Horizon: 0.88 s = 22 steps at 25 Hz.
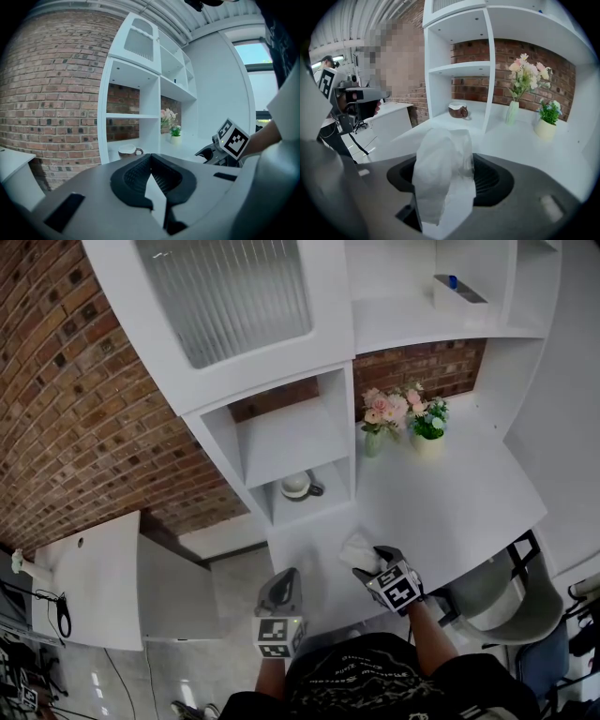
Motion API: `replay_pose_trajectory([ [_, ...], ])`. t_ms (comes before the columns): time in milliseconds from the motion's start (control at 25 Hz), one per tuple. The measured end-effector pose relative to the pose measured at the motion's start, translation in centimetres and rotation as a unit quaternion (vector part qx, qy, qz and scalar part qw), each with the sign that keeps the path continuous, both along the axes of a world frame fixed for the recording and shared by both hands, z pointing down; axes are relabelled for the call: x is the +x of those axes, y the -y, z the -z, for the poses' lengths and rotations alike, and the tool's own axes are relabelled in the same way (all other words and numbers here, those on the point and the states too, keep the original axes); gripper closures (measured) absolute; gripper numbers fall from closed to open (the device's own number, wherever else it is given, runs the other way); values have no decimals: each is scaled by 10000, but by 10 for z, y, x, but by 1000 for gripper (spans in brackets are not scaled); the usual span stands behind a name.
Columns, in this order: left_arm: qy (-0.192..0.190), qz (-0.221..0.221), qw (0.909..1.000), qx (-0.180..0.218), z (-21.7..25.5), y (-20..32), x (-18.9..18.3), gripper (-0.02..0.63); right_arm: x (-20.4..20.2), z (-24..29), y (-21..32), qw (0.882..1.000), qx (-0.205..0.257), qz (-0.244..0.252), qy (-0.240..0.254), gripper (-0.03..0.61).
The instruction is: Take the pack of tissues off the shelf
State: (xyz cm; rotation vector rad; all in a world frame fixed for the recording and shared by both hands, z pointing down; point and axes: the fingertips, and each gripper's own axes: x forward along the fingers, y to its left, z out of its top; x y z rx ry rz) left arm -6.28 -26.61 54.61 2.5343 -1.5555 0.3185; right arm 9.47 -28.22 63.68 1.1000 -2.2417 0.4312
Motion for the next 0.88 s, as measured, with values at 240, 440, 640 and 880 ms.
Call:
replay_pose_trajectory([
  [240, 4, 4, 10000, -18, -1, 1, 3, 606, 5, -16, 1, 9999, -116, -35, -65, 285],
  [440, 11, 21, 10000, -54, -3, 1, 1, 606, 6, -28, 1, 9995, -131, -58, -277, 285],
  [640, 29, -23, 9999, -101, -5, 2, 4, 606, 9, -37, 3, 9987, 66, -114, -484, 285],
  [880, 36, -38, 9999, -108, -7, 4, 1, 606, 11, -46, 0, 9989, -171, -198, -391, 270],
])
